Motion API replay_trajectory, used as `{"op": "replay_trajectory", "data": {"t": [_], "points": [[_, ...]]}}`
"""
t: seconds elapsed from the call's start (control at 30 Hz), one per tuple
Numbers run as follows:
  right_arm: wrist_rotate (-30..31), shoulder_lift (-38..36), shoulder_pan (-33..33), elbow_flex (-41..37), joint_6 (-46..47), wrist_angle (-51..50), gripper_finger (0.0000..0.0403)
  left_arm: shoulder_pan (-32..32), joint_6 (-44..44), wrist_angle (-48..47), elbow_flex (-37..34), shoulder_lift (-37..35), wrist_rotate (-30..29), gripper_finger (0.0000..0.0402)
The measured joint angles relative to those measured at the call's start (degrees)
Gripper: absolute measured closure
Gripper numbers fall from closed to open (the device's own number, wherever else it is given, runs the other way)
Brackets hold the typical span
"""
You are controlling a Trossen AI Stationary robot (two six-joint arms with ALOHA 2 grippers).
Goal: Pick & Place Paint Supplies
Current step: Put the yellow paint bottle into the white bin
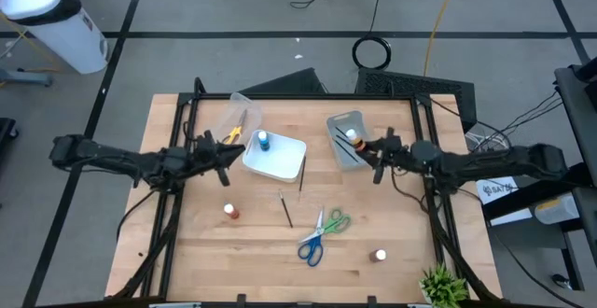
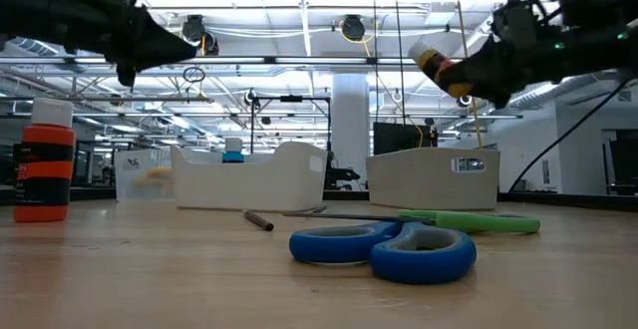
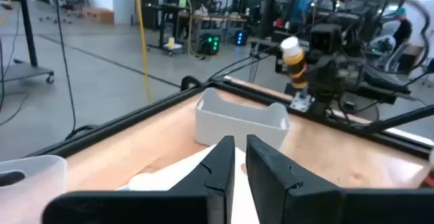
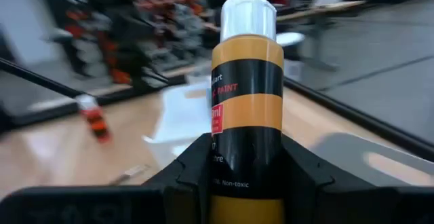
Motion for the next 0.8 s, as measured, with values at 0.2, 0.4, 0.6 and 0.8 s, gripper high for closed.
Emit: {"op": "replay_trajectory", "data": {"t": [0.2, 0.4, 0.6, 0.8], "points": [[-20.0, 10.7, -6.1, 3.4, 0.6, 11.1, 0.0295, 8.1, -2.5, 5.0, 0.0, 4.1, 11.9, 0.0266], [-25.6, 25.0, -2.6, 6.0, -3.8, 29.3, 0.0292, 10.6, 0.9, 17.5, 2.7, 12.7, 22.2, 0.0167], [-25.7, 35.7, -0.7, 13.3, -6.7, 35.2, 0.0287, 9.4, 3.0, 18.0, 13.6, 26.3, 22.2, 0.0132], [-27.1, 42.1, 1.1, 17.4, -6.8, 34.0, 0.0290, 7.0, 9.1, 18.5, 25.2, 38.7, 24.1, 0.0137]]}}
